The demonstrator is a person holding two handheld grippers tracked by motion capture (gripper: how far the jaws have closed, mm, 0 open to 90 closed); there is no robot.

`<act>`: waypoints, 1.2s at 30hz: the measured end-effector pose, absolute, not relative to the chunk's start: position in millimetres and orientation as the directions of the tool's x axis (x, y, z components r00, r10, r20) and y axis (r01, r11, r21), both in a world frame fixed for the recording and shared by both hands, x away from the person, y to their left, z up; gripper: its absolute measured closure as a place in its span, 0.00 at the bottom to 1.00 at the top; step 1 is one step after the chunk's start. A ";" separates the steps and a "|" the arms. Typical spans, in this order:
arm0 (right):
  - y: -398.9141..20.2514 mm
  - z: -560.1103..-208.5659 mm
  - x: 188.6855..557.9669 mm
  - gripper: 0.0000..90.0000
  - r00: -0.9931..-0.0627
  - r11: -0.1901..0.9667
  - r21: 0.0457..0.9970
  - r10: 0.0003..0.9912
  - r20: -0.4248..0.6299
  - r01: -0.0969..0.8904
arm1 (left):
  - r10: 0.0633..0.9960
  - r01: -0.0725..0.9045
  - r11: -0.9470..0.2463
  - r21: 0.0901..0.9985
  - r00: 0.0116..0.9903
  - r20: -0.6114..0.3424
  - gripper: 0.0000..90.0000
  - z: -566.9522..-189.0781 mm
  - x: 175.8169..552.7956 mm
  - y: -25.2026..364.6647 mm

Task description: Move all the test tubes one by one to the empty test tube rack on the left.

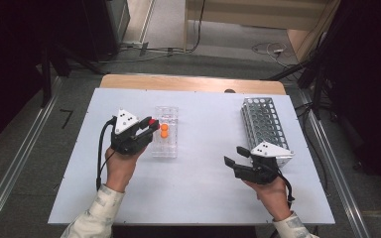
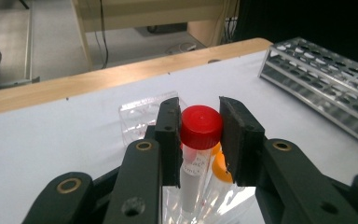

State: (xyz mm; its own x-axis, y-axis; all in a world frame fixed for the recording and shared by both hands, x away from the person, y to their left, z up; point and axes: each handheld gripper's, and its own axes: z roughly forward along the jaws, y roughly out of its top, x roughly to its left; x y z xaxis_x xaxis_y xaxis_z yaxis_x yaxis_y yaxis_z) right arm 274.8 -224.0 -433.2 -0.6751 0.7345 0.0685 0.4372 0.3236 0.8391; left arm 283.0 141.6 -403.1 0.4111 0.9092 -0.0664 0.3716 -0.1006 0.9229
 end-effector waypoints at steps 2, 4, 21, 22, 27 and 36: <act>-224.8 -433.4 275.1 0.42 -0.674 0.324 0.839 0.735 0.067 0.437 | 0.910 0.383 -0.107 0.918 0.410 -0.065 0.77 -408.3 282.8 140.8; -225.3 -433.9 275.6 0.42 -0.671 0.325 0.837 0.738 0.067 0.441 | 0.912 0.391 -0.107 0.914 0.405 -0.066 0.77 -412.2 282.1 140.5; -245.4 -438.2 274.5 0.37 -0.644 0.304 0.845 0.763 0.061 0.440 | 0.903 0.437 -0.032 0.899 0.398 -0.162 0.43 -420.2 245.0 167.8; -249.2 -438.7 273.8 0.36 -0.639 0.298 0.847 0.767 0.062 0.440 | 0.905 0.441 -0.030 0.897 0.392 -0.163 0.42 -422.1 242.2 170.7; -271.1 -439.6 269.6 0.33 -0.607 0.273 0.850 0.792 0.067 0.450 | 0.920 0.452 -0.030 0.891 0.362 -0.153 0.33 -431.0 228.0 182.9; -316.3 -444.6 257.9 0.31 -0.524 0.232 0.849 0.850 0.061 0.475 | 0.954 0.439 -0.001 0.898 0.270 -0.131 0.23 -441.0 203.0 209.2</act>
State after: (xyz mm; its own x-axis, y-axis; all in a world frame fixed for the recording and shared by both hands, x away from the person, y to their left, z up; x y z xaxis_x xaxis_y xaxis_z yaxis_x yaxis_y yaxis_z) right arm 257.9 -316.3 -444.6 -0.5240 0.8495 0.0611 0.4754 0.2321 0.8486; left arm 203.0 209.2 -441.0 0.2705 0.9538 -0.1309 0.4390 -0.0012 0.8985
